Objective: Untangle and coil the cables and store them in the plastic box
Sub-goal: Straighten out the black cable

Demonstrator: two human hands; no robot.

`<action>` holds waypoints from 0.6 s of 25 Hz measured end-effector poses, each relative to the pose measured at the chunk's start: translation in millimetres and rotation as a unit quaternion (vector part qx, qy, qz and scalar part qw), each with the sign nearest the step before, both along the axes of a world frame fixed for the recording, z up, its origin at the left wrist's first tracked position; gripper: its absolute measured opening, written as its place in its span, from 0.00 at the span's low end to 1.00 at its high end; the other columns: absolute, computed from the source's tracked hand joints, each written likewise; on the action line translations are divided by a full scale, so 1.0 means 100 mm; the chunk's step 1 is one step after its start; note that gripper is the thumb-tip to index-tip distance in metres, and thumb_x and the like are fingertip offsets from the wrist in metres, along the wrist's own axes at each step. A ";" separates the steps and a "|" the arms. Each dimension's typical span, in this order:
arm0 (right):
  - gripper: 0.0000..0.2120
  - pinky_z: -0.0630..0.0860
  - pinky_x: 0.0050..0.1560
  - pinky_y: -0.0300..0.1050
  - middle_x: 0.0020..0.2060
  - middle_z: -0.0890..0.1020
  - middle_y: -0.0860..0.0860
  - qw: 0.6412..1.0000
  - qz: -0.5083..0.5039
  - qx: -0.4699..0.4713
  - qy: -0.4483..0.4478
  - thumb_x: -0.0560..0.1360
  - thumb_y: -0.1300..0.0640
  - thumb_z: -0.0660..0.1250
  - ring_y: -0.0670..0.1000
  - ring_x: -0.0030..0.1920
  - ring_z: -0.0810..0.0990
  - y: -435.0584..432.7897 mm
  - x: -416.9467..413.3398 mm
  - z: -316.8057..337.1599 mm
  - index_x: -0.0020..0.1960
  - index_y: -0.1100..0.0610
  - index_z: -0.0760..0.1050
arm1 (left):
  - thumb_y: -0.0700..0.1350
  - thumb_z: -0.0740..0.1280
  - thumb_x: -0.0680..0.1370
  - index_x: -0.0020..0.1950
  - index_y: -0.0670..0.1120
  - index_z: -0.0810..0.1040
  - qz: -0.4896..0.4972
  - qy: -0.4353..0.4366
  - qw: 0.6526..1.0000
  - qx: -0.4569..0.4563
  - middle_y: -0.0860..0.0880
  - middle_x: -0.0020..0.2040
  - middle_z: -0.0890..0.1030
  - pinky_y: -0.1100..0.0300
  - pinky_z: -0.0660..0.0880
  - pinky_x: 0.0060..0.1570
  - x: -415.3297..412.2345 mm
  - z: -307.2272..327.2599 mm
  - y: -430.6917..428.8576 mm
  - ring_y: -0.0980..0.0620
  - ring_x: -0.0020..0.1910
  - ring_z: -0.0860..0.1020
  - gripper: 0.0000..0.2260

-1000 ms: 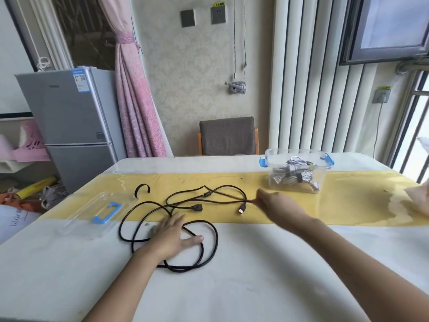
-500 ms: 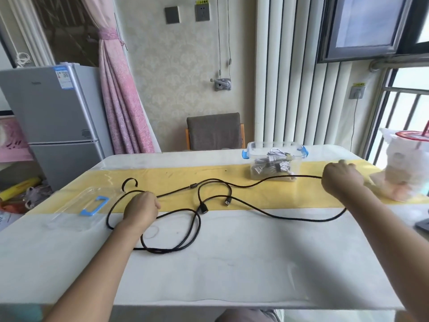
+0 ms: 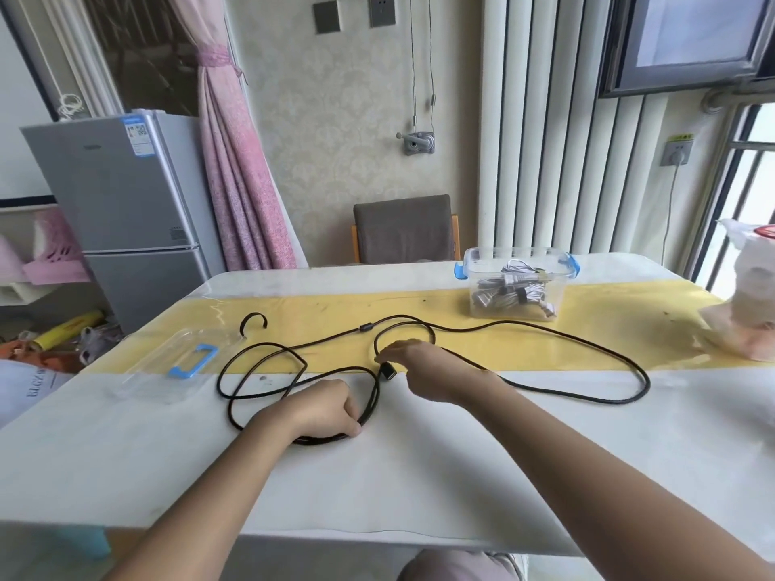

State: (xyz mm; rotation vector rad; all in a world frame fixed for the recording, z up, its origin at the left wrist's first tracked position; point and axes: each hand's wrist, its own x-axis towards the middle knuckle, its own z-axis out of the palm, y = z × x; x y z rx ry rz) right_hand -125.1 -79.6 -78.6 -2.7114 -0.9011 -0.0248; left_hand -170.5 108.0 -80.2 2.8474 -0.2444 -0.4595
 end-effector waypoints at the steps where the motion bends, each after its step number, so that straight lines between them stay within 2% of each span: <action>1: 0.31 0.64 0.69 0.46 0.71 0.67 0.51 1.000 0.004 -0.017 0.012 0.71 0.73 0.54 0.52 0.71 0.63 0.09 0.03 -0.07 0.72 0.56 0.66 | 0.47 0.67 0.71 0.42 0.51 0.72 -0.001 0.008 1.000 -0.009 0.51 0.40 0.72 0.60 0.65 0.38 -0.04 0.02 0.01 0.52 0.38 0.69 0.04; 3: 0.23 0.60 0.69 0.47 0.74 0.63 0.52 0.999 0.010 -0.037 0.032 0.76 0.63 0.59 0.54 0.73 0.59 0.19 0.11 -0.20 0.72 0.58 0.66 | 0.46 0.67 0.71 0.49 0.50 0.75 -0.006 -0.018 1.000 -0.024 0.53 0.44 0.76 0.63 0.69 0.42 -0.11 0.00 0.02 0.56 0.41 0.73 0.07; 5: 0.19 0.62 0.67 0.47 0.72 0.66 0.52 1.000 0.018 -0.010 0.018 0.77 0.53 0.64 0.54 0.71 0.61 0.19 0.17 -0.30 0.67 0.56 0.72 | 0.43 0.67 0.72 0.54 0.48 0.76 -0.024 -0.099 0.994 -0.047 0.54 0.48 0.78 0.69 0.69 0.42 -0.16 -0.06 0.01 0.60 0.41 0.73 0.11; 8: 0.11 0.67 0.60 0.45 0.58 0.78 0.50 0.996 0.063 0.037 -0.057 0.74 0.52 0.68 0.55 0.62 0.67 0.16 0.20 -0.35 0.54 0.55 0.80 | 0.39 0.63 0.71 0.47 0.44 0.78 -0.054 -0.201 0.978 0.007 0.50 0.41 0.80 0.64 0.68 0.37 -0.16 -0.14 -0.03 0.54 0.39 0.74 0.07; 9: 0.09 0.68 0.57 0.45 0.52 0.80 0.50 0.994 0.078 0.046 -0.061 0.74 0.53 0.69 0.54 0.58 0.69 0.16 0.20 -0.36 0.51 0.55 0.80 | 0.39 0.63 0.71 0.43 0.47 0.77 -0.044 -0.208 0.977 0.002 0.49 0.37 0.78 0.61 0.67 0.35 -0.15 -0.14 -0.03 0.52 0.36 0.72 0.06; 10: 0.07 0.68 0.55 0.45 0.48 0.80 0.51 0.994 0.088 0.049 -0.051 0.74 0.54 0.69 0.54 0.54 0.70 0.17 0.18 -0.35 0.49 0.56 0.80 | 0.40 0.64 0.71 0.39 0.46 0.73 -0.027 -0.199 0.979 -0.022 0.48 0.33 0.75 0.60 0.64 0.32 -0.13 -0.13 -0.02 0.51 0.33 0.70 0.02; 11: 0.06 0.69 0.54 0.46 0.47 0.80 0.52 0.994 0.092 0.044 -0.037 0.74 0.54 0.68 0.53 0.52 0.71 0.18 0.17 -0.34 0.48 0.57 0.80 | 0.42 0.66 0.72 0.40 0.46 0.76 -0.012 -0.194 0.979 -0.058 0.49 0.30 0.72 0.61 0.62 0.30 -0.09 -0.11 -0.01 0.52 0.31 0.67 0.02; 13: 0.06 0.70 0.49 0.46 0.46 0.80 0.54 0.995 0.079 0.050 -0.016 0.77 0.56 0.65 0.53 0.48 0.73 0.18 0.15 -0.32 0.49 0.58 0.77 | 0.47 0.67 0.75 0.38 0.45 0.76 0.008 -0.201 0.971 -0.126 0.53 0.27 0.68 0.62 0.59 0.27 0.01 -0.02 0.04 0.55 0.26 0.64 0.08; 14: 0.06 0.70 0.46 0.46 0.46 0.80 0.55 0.995 0.062 0.082 -0.015 0.78 0.57 0.63 0.54 0.46 0.74 0.15 0.16 -0.30 0.50 0.58 0.75 | 0.47 0.65 0.78 0.38 0.46 0.75 0.034 -0.219 0.956 -0.190 0.53 0.26 0.68 0.62 0.59 0.26 0.06 0.06 0.06 0.56 0.25 0.64 0.10; 15: 0.05 0.69 0.43 0.45 0.46 0.80 0.55 0.991 0.037 0.126 -0.032 0.78 0.58 0.61 0.54 0.45 0.75 0.08 0.19 -0.28 0.51 0.58 0.75 | 0.46 0.62 0.80 0.38 0.47 0.75 0.080 -0.242 0.921 -0.294 0.54 0.25 0.67 0.62 0.60 0.25 0.13 0.16 0.10 0.57 0.23 0.64 0.11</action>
